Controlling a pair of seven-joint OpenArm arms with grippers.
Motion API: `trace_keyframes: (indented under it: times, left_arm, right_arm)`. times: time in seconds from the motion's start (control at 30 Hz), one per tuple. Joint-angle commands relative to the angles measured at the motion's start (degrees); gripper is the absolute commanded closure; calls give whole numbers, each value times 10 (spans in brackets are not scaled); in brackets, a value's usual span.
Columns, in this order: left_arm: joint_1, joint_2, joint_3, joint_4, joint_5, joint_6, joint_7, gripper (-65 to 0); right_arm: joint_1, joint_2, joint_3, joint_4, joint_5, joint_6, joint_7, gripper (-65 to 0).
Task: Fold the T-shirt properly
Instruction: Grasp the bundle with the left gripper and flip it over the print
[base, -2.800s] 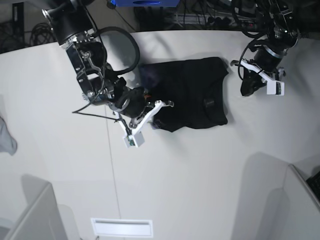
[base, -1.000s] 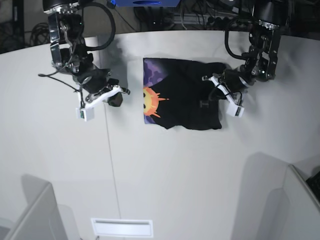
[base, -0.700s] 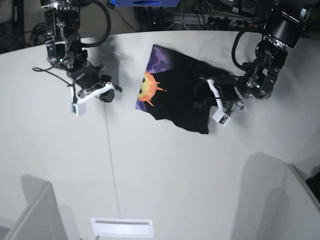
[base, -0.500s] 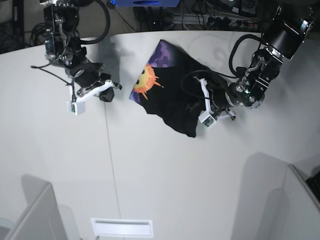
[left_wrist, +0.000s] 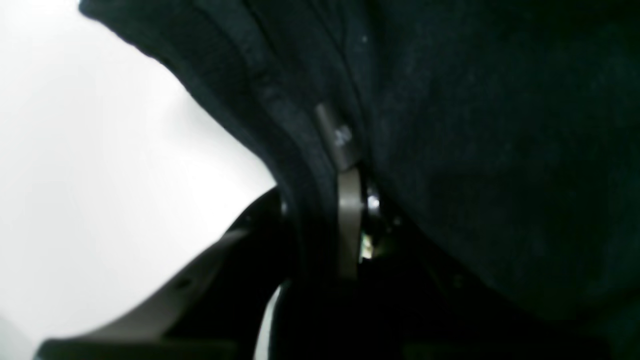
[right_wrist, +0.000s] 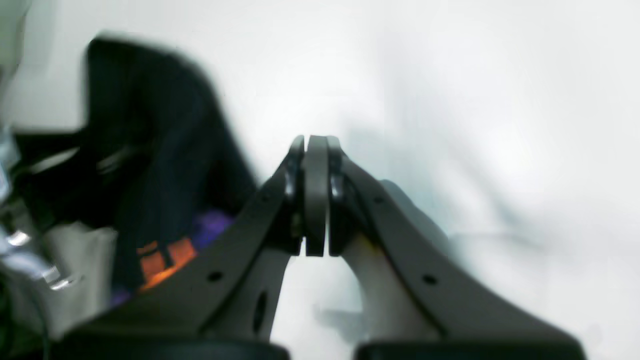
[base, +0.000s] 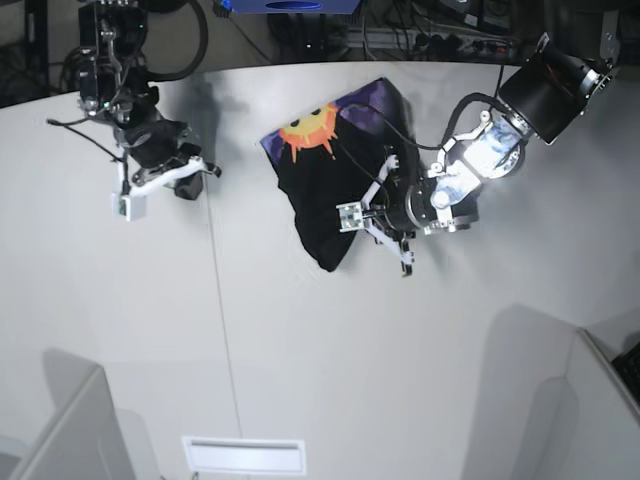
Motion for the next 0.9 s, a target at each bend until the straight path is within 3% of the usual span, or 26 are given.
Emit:
trace_keyframes:
  times: [0.0,0.23,0.53,0.67,0.87]
  left_arm:
    - [8,6,8,-12,37,-29,43,0]
    - [-4,67,14,-12,120,-34,15,0]
    - [-18,107,24,-41,128,-34,-15,0]
    - [-46,107,90,-65,128,-34,-68,0]
    - [-57,109,99,-73,128,-34,-73,0]
  right_arm:
    - [1,2,7,9,6,4,15,0]
    - [-24,2,51,9,6,4,15,0]
    - [-44,-1,85,10,6,4,16,0]
    - [-44,-1,85,10,6,4,16,0]
    - [-43,-2,85,9,6,4,16,0]
